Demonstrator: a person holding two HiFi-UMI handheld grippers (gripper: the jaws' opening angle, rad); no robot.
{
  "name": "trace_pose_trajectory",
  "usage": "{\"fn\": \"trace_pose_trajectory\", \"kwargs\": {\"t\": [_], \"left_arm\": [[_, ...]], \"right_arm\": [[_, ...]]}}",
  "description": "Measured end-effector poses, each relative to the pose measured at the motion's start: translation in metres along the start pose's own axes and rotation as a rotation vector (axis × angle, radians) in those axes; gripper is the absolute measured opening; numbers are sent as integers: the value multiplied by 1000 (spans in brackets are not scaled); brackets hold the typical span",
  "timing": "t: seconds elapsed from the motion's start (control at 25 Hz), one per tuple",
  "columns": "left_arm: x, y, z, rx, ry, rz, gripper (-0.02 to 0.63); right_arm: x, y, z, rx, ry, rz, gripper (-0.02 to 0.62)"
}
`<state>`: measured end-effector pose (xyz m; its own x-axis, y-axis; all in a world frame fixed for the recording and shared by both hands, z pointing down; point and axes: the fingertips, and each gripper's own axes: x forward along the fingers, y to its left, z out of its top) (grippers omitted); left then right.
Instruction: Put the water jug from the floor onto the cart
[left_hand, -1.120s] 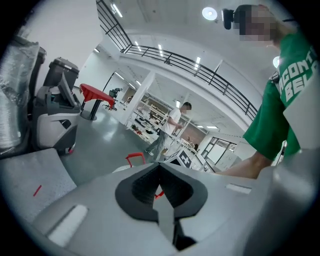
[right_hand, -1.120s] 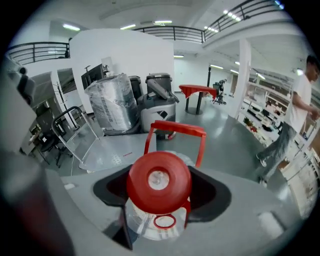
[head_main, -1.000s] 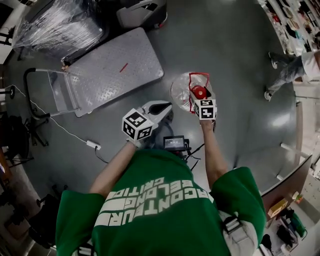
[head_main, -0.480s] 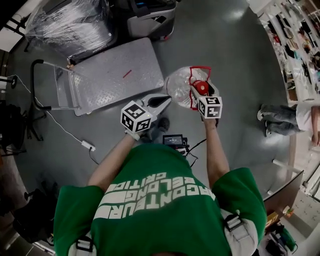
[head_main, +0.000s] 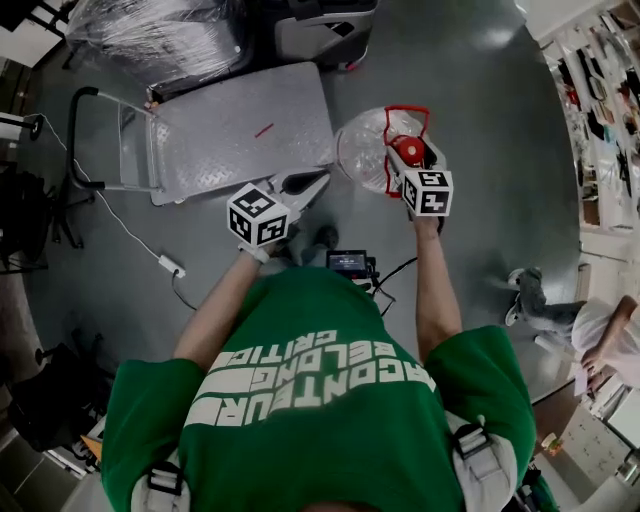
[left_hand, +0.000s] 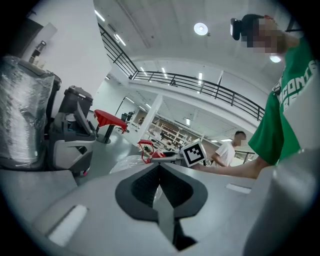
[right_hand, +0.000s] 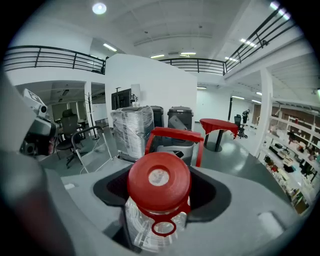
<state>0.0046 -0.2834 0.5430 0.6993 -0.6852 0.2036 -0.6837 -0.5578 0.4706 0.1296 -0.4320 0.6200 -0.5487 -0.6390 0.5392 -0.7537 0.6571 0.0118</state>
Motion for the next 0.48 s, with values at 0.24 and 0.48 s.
{"fn": "trace_pose_trajectory", "kwargs": {"t": [0.24, 0.48], "left_arm": [[-16, 19, 4, -8, -44, 67, 9], [-41, 48, 10, -37, -72, 108, 9]], "right_arm": [[29, 3, 3, -27, 33, 52, 302], [59, 29, 11, -70, 67, 103, 302]]}}
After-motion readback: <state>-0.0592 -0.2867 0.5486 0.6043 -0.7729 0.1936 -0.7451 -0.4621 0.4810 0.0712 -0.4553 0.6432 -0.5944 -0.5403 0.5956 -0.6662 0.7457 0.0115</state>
